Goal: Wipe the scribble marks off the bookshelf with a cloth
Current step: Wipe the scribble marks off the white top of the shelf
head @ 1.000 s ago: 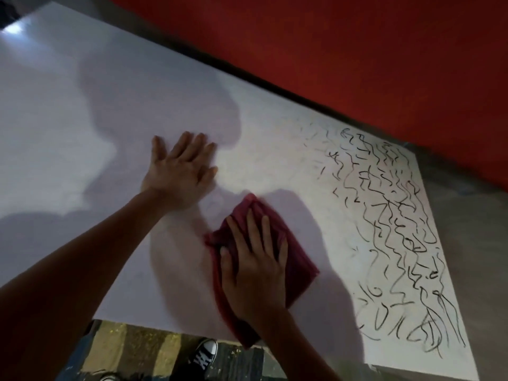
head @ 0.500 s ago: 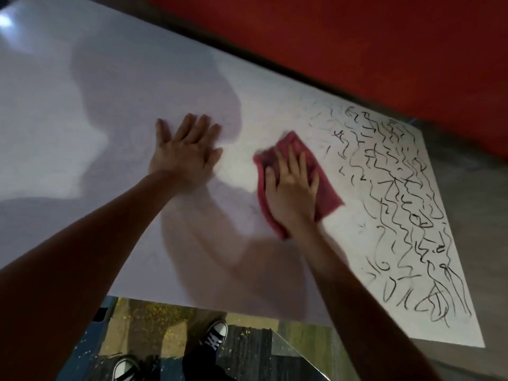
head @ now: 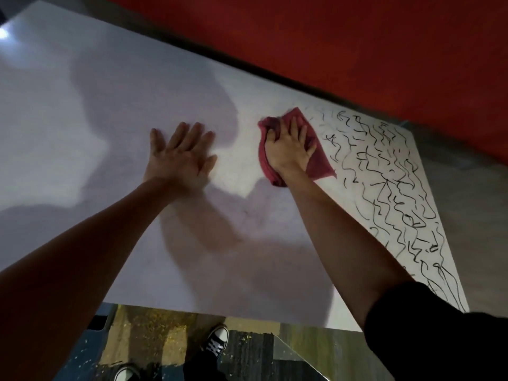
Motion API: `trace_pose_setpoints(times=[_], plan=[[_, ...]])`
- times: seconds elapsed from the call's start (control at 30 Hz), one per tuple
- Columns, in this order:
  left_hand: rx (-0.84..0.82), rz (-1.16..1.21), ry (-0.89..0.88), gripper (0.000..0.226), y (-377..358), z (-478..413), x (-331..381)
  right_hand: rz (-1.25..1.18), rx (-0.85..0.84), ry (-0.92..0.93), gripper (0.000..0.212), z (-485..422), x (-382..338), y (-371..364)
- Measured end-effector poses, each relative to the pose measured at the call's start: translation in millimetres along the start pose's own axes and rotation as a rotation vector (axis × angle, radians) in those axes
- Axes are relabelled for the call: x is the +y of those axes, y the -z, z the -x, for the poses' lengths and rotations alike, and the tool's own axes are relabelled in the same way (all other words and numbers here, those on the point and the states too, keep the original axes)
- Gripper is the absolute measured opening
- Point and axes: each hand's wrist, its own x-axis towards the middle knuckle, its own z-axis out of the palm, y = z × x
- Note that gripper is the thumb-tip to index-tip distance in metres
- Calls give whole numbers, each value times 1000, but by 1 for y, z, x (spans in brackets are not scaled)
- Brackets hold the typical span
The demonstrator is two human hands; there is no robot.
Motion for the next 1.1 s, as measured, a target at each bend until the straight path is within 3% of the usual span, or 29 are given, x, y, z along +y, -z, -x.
trace_pose_setpoints(times=[0.1, 0.23, 0.33, 0.43, 0.67, 0.8, 0.93, 1.03, 1.1], plan=[[-36, -21, 63, 58, 3, -2, 8, 33, -15, 65, 54, 36, 9, -8], [-87, -2, 187, 70, 10, -18, 49, 62, 139, 177, 59, 141, 62, -15], [-43, 5, 111, 71, 8, -44, 67, 86, 184, 188, 51, 173, 94, -17], [9, -24, 11, 68, 4, -71, 73, 102, 188, 171, 54, 131, 96, -7], [23, -44, 55, 68, -7, -96, 85, 86, 42, 39, 54, -83, 103, 34], [20, -4, 84, 70, -6, -100, 86, 75, 56, -36, 56, -134, 93, 39], [20, -8, 69, 70, -6, -98, 85, 93, 16, 56, 58, -70, 91, 29], [39, -25, 60, 71, -6, -97, 85, 82, 99, 264, 63, 40, 90, 7], [34, -17, 59, 71, -6, -97, 85, 107, 119, 350, 56, 77, 91, -2]])
